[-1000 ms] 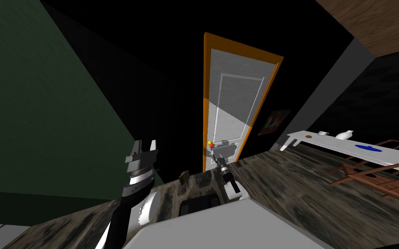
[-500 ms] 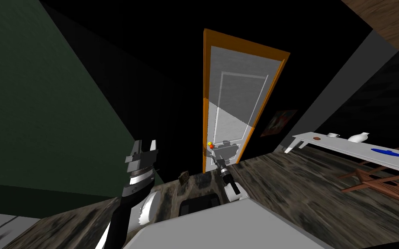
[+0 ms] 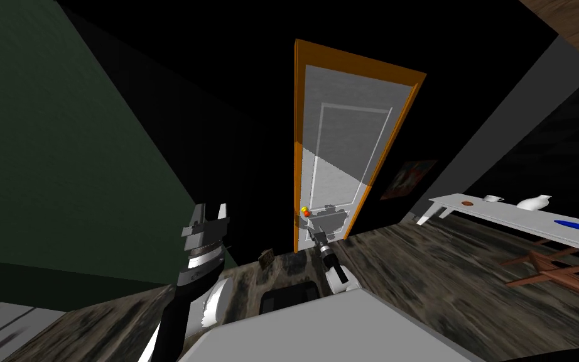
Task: Pull the door open
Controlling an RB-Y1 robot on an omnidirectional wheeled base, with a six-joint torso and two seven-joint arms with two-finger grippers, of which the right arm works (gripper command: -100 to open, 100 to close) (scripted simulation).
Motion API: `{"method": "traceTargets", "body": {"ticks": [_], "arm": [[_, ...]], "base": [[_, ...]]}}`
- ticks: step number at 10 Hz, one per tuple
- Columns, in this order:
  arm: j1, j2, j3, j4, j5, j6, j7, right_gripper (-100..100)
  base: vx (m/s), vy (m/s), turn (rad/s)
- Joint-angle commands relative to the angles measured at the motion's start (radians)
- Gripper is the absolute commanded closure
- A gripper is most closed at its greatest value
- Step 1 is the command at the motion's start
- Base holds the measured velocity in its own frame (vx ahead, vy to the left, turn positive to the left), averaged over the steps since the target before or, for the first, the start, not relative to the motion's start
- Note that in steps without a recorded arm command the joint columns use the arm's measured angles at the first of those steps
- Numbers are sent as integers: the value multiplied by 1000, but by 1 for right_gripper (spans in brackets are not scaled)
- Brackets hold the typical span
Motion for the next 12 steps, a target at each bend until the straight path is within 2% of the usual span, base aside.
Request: {"method": "traceTargets", "body": {"ticks": [1, 2, 5, 6, 7, 10, 11, 12], "arm": [[-2, -18, -24, 22, -13, -12, -9, -100], [-4, -32, -43, 39, -24, -22, -15, -100], [-10, -76, -101, 93, -57, -52, -37, -100], [-10, -76, -101, 93, -57, -52, -37, -100], [-11, -85, -113, 104, -64, -58, -41, -100], [-17, -129, -171, 159, -97, -88, -62, -100], [-18, -139, -184, 171, -104, -94, -67, -100], [-29, -133, -176, 182, -99, -96, -62, -100]], "base": [[-2, 57, 245], [21, 135, 427], [98, 96, 255], [105, 14, 92], [85, 3, 76], [139, -26, 265], [154, -44, 244], [66, -27, 51]]}}
